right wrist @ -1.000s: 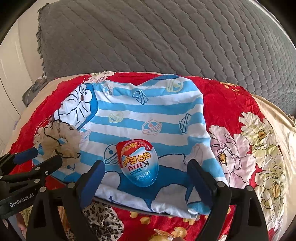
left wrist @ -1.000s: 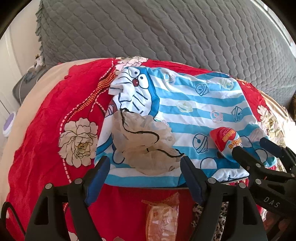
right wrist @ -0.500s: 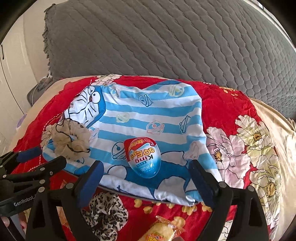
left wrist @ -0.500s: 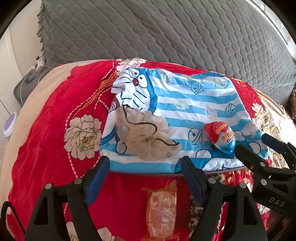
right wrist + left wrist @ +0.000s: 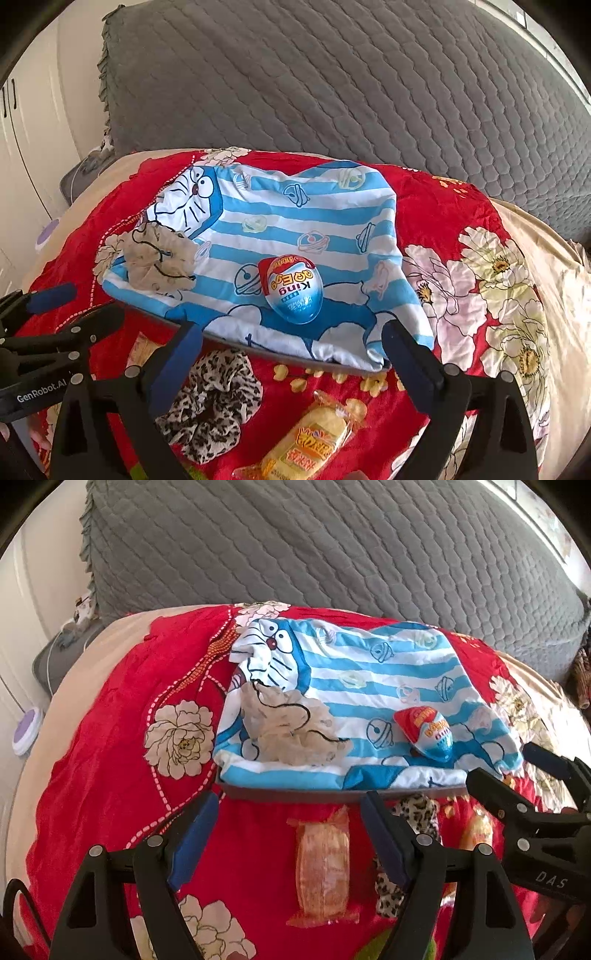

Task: Organize objects
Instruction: 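Withdraw both open tools up and away from the tray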

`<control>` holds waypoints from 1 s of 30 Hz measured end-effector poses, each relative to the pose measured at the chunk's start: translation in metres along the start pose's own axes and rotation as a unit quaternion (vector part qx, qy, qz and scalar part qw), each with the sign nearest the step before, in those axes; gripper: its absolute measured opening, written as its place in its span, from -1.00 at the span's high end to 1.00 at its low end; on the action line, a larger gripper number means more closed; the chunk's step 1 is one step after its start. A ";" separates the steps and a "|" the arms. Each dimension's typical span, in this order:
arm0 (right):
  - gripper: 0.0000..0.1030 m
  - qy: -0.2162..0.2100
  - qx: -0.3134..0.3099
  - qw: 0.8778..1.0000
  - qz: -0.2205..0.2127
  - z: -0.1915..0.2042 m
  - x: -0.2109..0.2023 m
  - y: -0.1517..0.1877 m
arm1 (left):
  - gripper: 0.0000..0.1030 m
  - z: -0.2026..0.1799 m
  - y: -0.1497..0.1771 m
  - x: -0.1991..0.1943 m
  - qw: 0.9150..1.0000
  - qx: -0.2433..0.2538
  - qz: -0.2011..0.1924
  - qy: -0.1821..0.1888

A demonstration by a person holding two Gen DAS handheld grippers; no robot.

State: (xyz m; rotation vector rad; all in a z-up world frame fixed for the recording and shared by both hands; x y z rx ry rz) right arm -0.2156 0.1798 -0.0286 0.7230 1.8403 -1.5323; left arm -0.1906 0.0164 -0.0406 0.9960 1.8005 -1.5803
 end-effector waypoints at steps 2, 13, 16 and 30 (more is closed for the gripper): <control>-0.91 0.002 -0.002 1.000 -0.002 -0.001 -0.004 0.002 | -0.56 -0.002 0.002 -0.004 1.000 0.004 -0.002 0.000; -0.92 0.011 -0.020 1.000 -0.014 0.001 -0.026 0.008 | -0.57 -0.003 0.019 -0.026 1.000 0.018 -0.011 -0.005; -0.92 0.014 -0.025 0.999 -0.017 0.003 -0.033 0.012 | -0.57 -0.002 0.024 -0.031 1.000 0.018 -0.010 -0.005; -0.92 0.021 -0.024 0.999 -0.023 -0.002 -0.056 0.029 | -0.57 -0.015 0.040 -0.057 0.999 0.028 -0.021 0.001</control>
Point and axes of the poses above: each gripper's, at about its wrist camera, not at the fingertips, and x roughly the way its jaws point, z to its left, y to its underside, the point moved 7 cm from there along x, roughly the way its jaws point, and after that the axes turned 8 degrees about y, right-handed, at the moved point
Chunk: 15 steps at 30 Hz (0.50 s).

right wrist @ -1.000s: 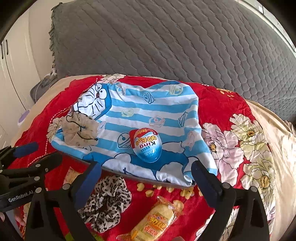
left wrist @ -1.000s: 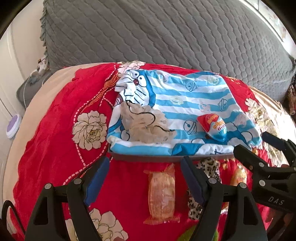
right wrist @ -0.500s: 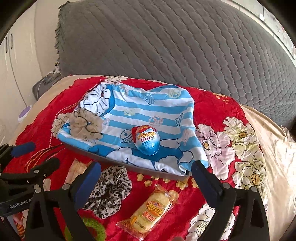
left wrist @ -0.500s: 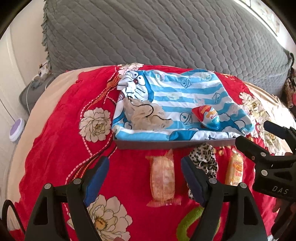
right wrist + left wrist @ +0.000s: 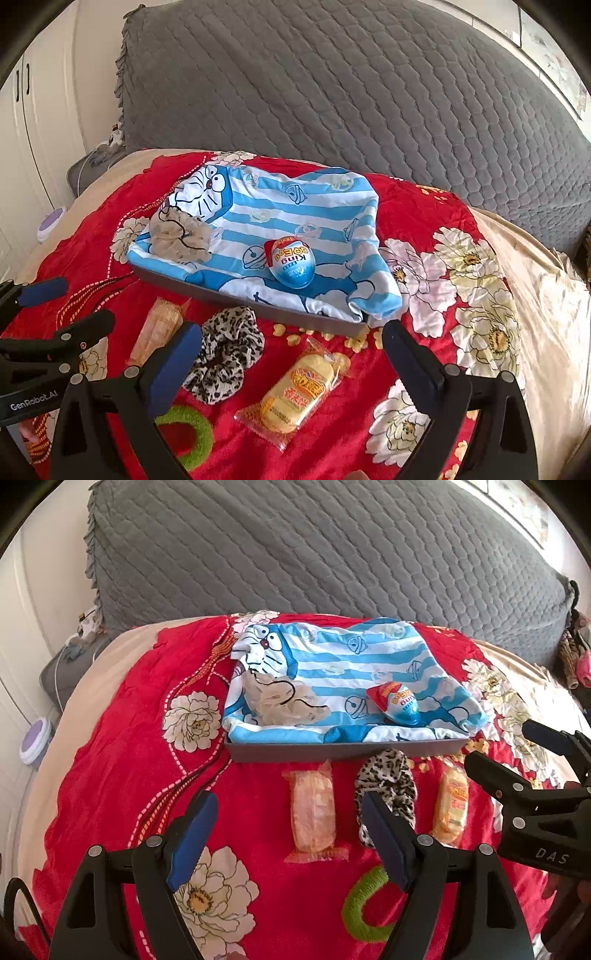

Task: Organize objects
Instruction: 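Withdraw both open tools up and away from the tray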

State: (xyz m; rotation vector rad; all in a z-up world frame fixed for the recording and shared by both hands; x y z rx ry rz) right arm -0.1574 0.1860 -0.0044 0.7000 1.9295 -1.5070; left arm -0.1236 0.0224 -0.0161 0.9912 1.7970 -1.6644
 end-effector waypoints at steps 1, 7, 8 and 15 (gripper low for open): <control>-0.92 0.001 -0.001 1.000 -0.001 -0.001 -0.002 0.001 | -0.57 -0.001 0.001 -0.002 1.000 0.001 -0.002 0.001; -0.92 0.001 0.005 1.000 -0.002 -0.004 -0.007 0.007 | -0.57 -0.003 0.010 -0.007 1.000 0.001 -0.003 0.004; -0.92 0.001 0.005 1.000 -0.001 -0.005 -0.007 0.008 | -0.57 -0.004 0.011 -0.007 1.000 0.001 -0.002 0.004; -0.92 0.006 0.001 1.000 0.005 -0.002 -0.008 0.020 | -0.57 -0.008 0.016 -0.009 1.000 0.007 -0.001 0.003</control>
Point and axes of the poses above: each gripper's, at about its wrist camera, not at the fingertips, and x roughly the way its jaws point, z to its left, y to its underside, the point moved 7 cm from there along x, roughly the way its jaws point, and after that the axes turned 8 degrees about y, right-handed, at the moved point
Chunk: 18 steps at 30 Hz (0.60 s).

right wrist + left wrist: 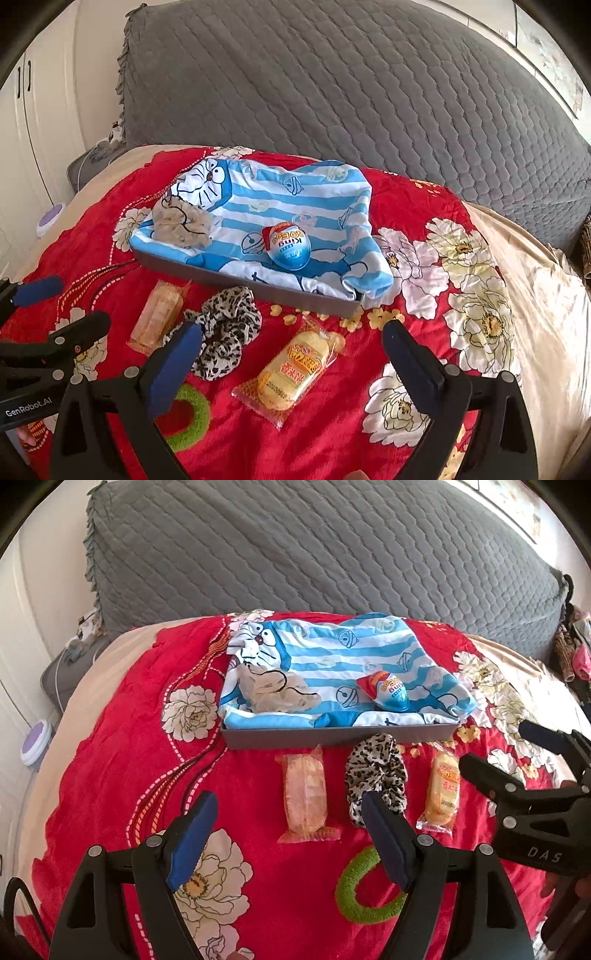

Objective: Organize objects

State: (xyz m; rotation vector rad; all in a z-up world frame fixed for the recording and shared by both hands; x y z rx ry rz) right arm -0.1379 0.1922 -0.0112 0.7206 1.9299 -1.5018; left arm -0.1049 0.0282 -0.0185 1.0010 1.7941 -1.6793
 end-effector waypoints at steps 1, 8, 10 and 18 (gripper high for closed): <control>-0.92 0.000 0.001 1.000 0.001 0.000 0.000 0.002 | -0.57 0.000 0.001 0.000 1.000 -0.001 0.001 -0.001; -0.92 0.004 0.000 1.000 0.005 0.000 -0.002 0.012 | -0.57 0.001 0.003 0.001 1.000 -0.003 0.001 -0.001; -0.92 0.002 0.002 1.000 0.006 0.000 -0.002 0.015 | -0.57 0.001 0.004 0.000 1.000 -0.003 0.000 -0.002; -0.92 0.002 0.001 1.000 0.011 0.003 -0.003 0.026 | -0.57 0.006 0.014 -0.001 1.000 -0.003 0.003 -0.001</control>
Point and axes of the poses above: each gripper's, at about its wrist camera, not at the fingertips, and x roughly the way its jaws point, z to its left, y to its underside, the point moved 7 cm from there along x, roughly the way its jaws point, and after that the axes turned 8 degrees about y, right-handed, at the moved point
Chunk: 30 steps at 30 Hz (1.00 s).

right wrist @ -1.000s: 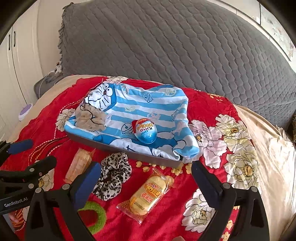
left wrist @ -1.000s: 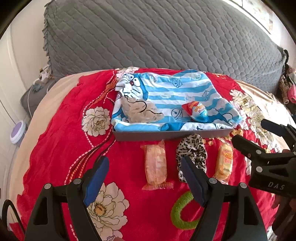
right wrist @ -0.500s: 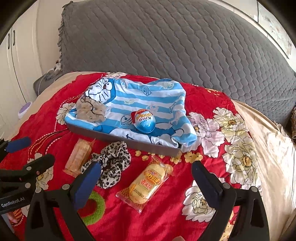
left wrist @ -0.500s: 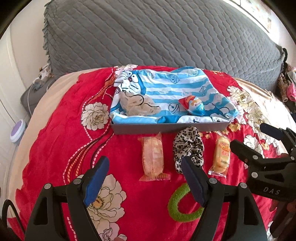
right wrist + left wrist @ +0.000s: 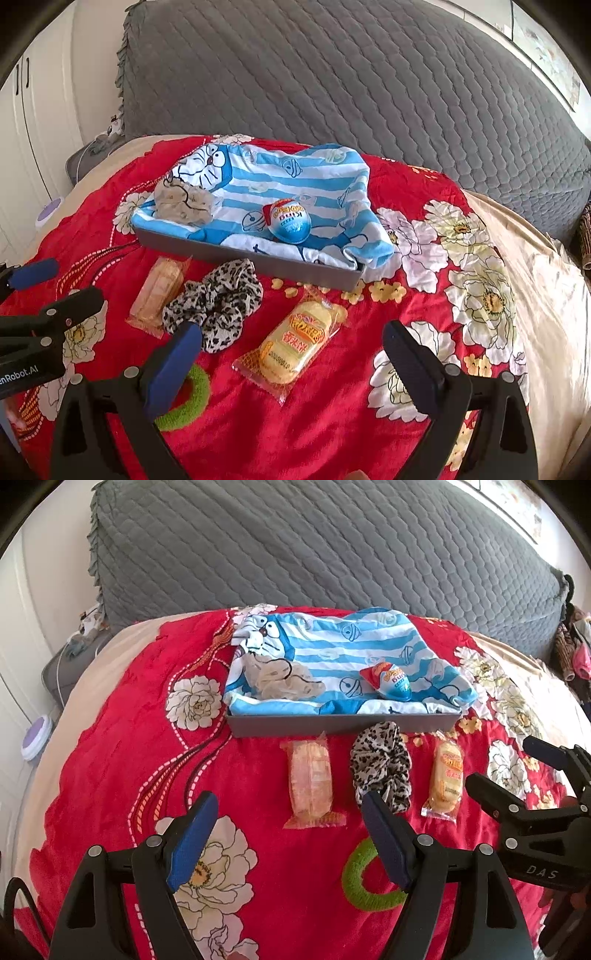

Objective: Organize objects

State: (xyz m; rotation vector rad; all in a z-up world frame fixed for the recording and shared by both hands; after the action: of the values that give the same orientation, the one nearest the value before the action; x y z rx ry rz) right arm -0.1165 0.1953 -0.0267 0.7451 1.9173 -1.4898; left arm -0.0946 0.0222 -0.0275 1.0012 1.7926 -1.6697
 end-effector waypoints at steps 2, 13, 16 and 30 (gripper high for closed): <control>-0.92 0.001 0.001 1.000 0.001 0.000 0.000 0.003 | -0.57 0.001 0.003 0.000 1.000 0.000 0.000 0.000; -0.92 0.004 -0.005 1.000 0.007 -0.002 0.002 0.013 | -0.57 -0.003 0.014 0.001 1.000 0.008 0.005 0.003; -0.92 0.002 -0.004 1.000 0.008 -0.003 0.002 0.015 | -0.58 -0.006 0.016 -0.001 1.000 0.014 0.006 0.003; -0.92 -0.007 0.010 1.000 0.024 -0.008 0.010 0.023 | -0.58 -0.017 0.036 0.008 0.999 0.037 0.025 0.005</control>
State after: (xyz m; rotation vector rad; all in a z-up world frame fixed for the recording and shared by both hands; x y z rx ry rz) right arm -0.1071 0.2092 -0.0478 0.7811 1.8648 -1.4831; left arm -0.0697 0.0398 -0.0541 1.0781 1.7083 -1.7154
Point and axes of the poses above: each gripper's, at about its wrist camera, not at the fingertips, and x roughly the way its jaws point, z to its left, y to its underside, the point moved 7 cm from there along x, roughly the way its jaws point, and after that the axes turned 8 degrees about y, right-handed, at the moved point
